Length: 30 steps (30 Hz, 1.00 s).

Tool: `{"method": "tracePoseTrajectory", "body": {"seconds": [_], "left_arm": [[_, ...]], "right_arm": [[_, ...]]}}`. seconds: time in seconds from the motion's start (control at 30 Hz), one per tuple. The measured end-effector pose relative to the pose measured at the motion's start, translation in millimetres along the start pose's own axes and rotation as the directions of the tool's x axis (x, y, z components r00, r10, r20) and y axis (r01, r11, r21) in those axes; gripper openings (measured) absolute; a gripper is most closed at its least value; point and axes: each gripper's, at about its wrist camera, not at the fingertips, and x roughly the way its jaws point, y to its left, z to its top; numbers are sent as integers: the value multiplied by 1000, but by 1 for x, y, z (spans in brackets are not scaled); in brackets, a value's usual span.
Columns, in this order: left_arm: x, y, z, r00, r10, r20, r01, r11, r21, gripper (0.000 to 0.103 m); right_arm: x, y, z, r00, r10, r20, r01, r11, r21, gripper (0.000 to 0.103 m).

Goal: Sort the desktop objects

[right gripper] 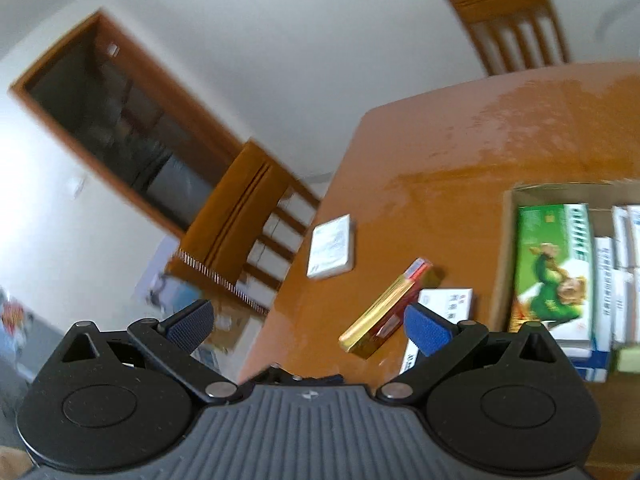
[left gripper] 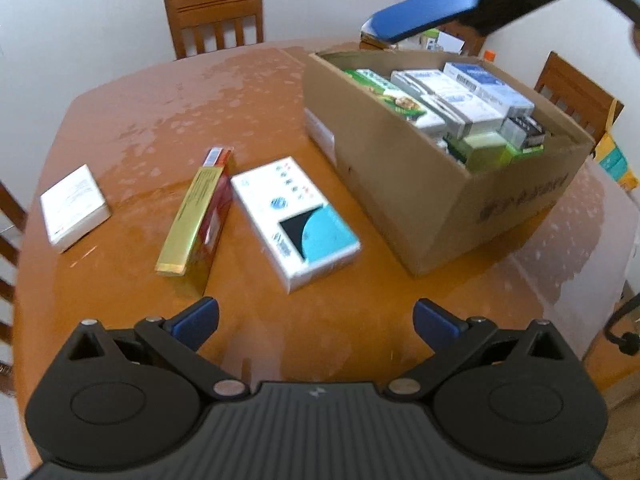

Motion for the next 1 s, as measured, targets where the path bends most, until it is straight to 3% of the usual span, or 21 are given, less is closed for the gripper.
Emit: {"method": "tracePoseTrajectory", "body": {"seconds": [0.07,0.2,0.37,0.47,0.6,1.0], "left_arm": [[-3,1,-9,1000,0,-17,1,1000,30,103],[0,6,-21,998,-36,-51,43,988,145,103],[-2,27,-24,988,-142,-51,150,962,226,103],[-3,41,-22,970,-239,-51,244,944,222,103],[-2,51,-21,945,-323,-54,326,917,230,103],[-5,85,-14,909,-417,-27,416,898,143,103]], "right_arm": [[16,5,-7,999,-8,-36,8,1000,-19,103],[42,5,-16,993,-101,-66,101,995,2,103],[71,-1,-23,964,-255,-72,258,965,42,103],[90,-4,-27,933,-350,-82,354,934,43,103],[110,-1,-31,875,-477,-84,477,878,-24,103],[159,0,-21,754,-638,-155,622,770,-142,103]]}}
